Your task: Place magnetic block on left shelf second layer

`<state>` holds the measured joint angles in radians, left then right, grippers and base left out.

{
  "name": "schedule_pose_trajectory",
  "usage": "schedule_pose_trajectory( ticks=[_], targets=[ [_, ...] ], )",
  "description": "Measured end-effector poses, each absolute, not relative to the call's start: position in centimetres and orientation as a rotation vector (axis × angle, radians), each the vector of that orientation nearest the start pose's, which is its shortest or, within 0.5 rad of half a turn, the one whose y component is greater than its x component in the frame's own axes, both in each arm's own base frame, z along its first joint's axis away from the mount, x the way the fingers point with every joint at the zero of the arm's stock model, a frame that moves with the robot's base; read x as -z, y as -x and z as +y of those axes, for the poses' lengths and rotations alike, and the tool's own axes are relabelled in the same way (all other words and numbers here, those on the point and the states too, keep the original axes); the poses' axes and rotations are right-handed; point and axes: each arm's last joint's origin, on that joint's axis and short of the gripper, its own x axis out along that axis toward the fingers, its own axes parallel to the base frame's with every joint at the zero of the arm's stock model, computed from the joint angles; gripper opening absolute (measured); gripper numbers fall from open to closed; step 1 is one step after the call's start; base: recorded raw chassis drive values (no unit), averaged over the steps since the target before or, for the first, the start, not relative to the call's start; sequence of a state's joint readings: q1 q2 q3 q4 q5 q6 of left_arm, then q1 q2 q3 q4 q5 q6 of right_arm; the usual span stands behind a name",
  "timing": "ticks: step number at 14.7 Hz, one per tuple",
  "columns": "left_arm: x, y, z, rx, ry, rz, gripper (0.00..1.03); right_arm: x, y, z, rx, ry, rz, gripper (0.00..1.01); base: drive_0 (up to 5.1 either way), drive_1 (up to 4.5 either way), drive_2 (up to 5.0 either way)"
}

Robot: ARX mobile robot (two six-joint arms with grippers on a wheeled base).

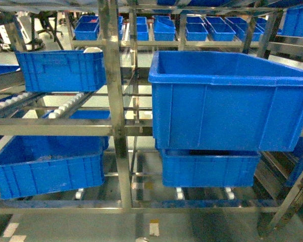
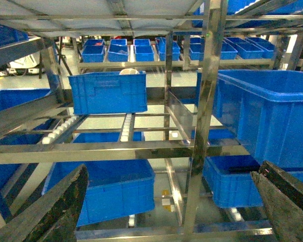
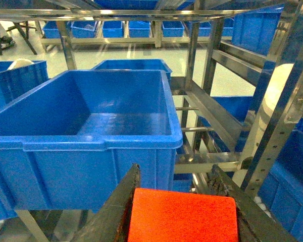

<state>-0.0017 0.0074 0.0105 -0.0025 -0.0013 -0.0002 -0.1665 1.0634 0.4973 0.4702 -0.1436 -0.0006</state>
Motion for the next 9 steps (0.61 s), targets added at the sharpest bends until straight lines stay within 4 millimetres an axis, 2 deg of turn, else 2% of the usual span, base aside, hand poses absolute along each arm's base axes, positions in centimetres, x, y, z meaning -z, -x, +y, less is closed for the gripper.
schedule_pose_trajectory(
  ticks=[9],
  targets=[
    [-16.65, -9.75, -0.02, 0.002, 0.000, -0.003, 0.98, -24.36, -22.46, -3.32, 0.021, -0.015, 0.100, 0.34, 0.0, 4.32, -4.3]
  ],
)
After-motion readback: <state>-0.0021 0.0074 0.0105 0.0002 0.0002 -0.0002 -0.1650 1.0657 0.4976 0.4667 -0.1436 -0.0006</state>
